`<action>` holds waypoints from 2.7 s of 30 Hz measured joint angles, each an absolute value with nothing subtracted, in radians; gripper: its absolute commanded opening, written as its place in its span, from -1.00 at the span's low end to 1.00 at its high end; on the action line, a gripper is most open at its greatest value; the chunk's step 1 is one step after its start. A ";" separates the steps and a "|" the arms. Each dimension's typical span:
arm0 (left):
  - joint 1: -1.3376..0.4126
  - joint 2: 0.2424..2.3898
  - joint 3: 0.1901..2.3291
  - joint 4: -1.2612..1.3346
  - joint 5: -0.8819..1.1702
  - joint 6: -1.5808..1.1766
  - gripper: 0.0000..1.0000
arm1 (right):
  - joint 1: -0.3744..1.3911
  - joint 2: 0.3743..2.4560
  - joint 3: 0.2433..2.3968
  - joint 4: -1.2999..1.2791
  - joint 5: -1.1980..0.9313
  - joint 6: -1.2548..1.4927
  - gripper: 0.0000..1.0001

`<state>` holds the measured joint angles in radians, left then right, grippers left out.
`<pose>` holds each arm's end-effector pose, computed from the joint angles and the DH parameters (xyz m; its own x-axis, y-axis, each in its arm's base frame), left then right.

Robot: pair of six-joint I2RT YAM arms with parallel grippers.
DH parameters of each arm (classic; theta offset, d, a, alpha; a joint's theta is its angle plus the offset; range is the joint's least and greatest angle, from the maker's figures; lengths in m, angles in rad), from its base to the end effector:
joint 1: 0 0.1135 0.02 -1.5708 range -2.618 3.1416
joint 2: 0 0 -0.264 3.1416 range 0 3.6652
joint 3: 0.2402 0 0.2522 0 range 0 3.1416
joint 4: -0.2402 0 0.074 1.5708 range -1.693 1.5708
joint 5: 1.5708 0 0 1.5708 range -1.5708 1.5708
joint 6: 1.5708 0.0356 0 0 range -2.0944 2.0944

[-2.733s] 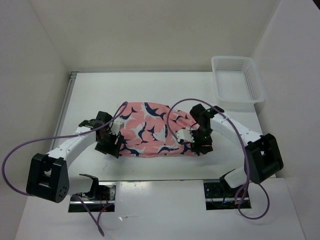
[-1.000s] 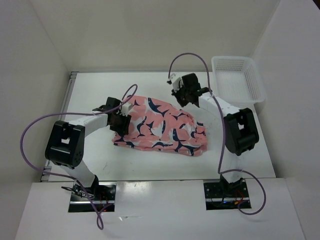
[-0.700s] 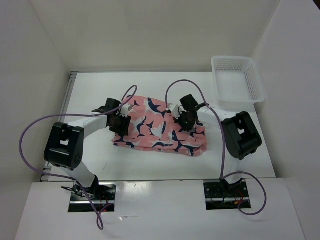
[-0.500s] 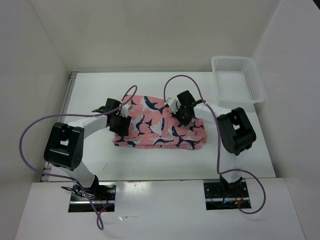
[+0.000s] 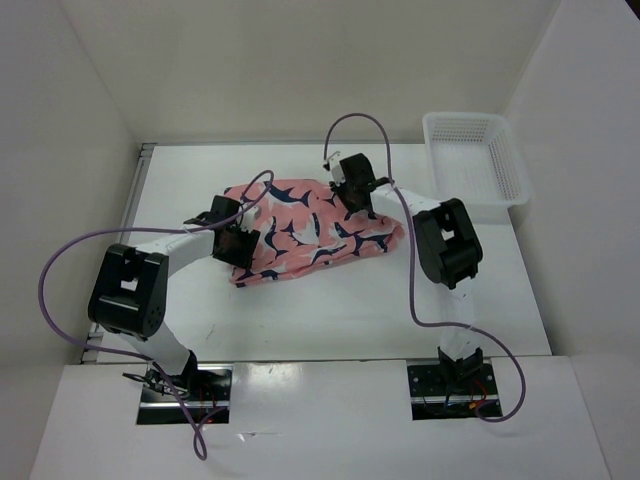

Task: Fold and stack the shorts
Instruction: Fold the shorts

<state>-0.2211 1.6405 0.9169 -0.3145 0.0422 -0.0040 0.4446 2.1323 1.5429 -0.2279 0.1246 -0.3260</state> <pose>0.3093 -0.0711 0.1653 -0.8414 0.1850 -0.5077 0.2367 0.9708 -0.0384 0.4283 0.1992 0.1709 -0.5116 -0.5957 -0.6191 -0.5424 0.7828 -0.3050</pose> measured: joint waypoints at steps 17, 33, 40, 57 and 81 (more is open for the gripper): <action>-0.221 1.601 1.018 -0.380 0.059 -0.004 0.36 | 0.128 1.719 1.201 -0.276 -0.023 0.210 0.35; -0.221 1.669 1.102 -0.386 0.094 -0.004 0.39 | 0.159 1.846 1.133 -0.284 0.033 0.454 0.35; -0.221 1.714 1.111 -0.393 0.094 -0.004 0.39 | 0.159 1.851 1.141 -0.319 0.034 0.529 -0.24; -0.266 1.761 1.205 -0.392 0.091 -0.004 0.47 | 0.154 1.785 1.153 -0.357 0.020 0.247 -1.00; -0.437 1.800 1.127 -0.276 0.078 -0.004 0.56 | 0.295 1.592 1.346 -0.377 0.316 -0.276 -1.00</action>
